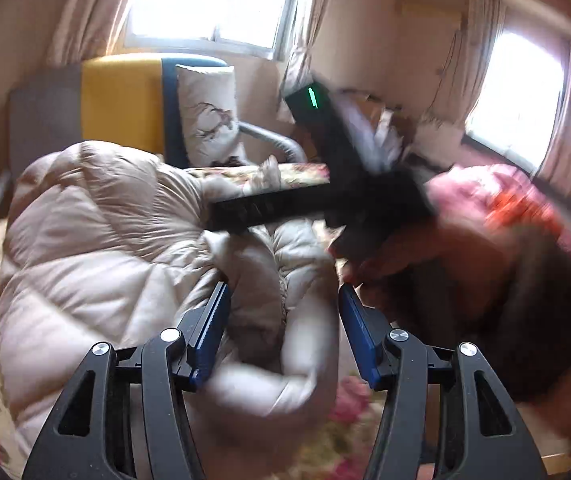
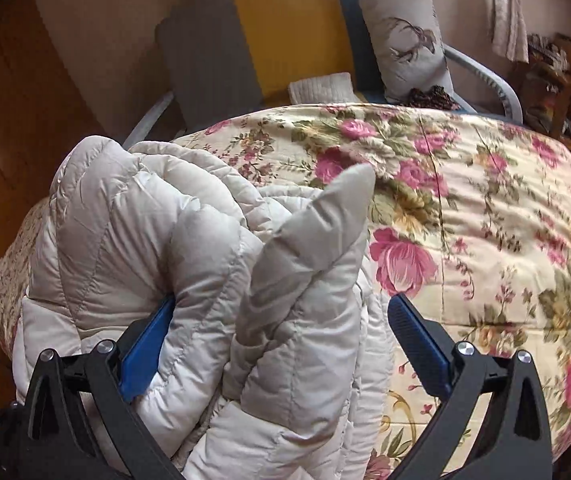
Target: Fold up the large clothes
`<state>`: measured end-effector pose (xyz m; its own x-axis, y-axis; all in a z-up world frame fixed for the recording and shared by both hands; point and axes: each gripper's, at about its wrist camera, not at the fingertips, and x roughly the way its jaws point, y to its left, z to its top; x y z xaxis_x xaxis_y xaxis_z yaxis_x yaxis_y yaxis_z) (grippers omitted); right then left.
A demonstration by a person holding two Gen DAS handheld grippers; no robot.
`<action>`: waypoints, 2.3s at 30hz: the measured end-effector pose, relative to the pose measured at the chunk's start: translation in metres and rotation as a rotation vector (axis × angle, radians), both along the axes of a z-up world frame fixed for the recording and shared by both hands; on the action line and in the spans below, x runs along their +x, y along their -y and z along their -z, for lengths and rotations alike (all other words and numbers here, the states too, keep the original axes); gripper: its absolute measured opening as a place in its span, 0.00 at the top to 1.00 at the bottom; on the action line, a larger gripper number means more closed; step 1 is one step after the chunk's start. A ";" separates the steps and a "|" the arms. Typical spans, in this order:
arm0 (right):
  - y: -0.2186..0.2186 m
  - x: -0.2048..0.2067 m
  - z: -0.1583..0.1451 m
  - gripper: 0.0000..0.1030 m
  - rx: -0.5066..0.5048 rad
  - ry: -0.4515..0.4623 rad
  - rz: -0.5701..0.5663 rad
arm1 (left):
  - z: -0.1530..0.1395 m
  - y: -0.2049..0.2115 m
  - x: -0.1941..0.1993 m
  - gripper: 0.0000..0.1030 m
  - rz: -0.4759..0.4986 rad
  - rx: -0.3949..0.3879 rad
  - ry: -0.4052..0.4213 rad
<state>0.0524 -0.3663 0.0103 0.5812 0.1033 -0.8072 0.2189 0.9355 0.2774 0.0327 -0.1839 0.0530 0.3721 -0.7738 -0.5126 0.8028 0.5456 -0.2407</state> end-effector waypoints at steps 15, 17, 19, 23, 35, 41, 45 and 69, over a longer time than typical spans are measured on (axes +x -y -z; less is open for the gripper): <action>0.029 -0.070 -0.023 0.02 0.293 0.288 0.131 | 0.064 -0.141 0.166 0.27 -0.560 -0.115 -0.290; 0.034 -0.080 -0.028 0.02 0.319 0.306 0.141 | 0.075 -0.138 0.160 0.27 -0.534 -0.174 -0.292; 0.035 -0.082 -0.028 0.02 0.328 0.292 0.139 | 0.078 -0.137 0.161 0.27 -0.512 -0.230 -0.331; 0.038 -0.075 -0.016 0.40 0.367 0.250 0.130 | 0.078 -0.134 0.164 0.27 -0.485 -0.296 -0.383; 0.011 0.004 0.034 0.54 1.000 0.340 -0.147 | 0.062 -0.138 0.155 0.27 -0.488 -0.318 -0.323; 0.034 -0.005 0.035 0.56 0.711 0.183 -0.075 | 0.032 -0.082 0.141 0.27 -0.426 -0.166 -0.170; 0.047 -0.038 0.005 0.16 0.378 0.215 0.009 | 0.020 -0.039 0.130 0.26 -0.390 -0.010 -0.055; 0.014 -0.091 -0.035 0.84 -0.026 0.228 0.176 | 0.018 0.060 0.091 0.13 -0.298 0.330 0.299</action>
<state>-0.0385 -0.3801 0.0455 0.7554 -0.0342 -0.6544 0.3133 0.8960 0.3147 0.1239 -0.2443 0.0348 0.7179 -0.4283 -0.5487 0.6091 0.7682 0.1972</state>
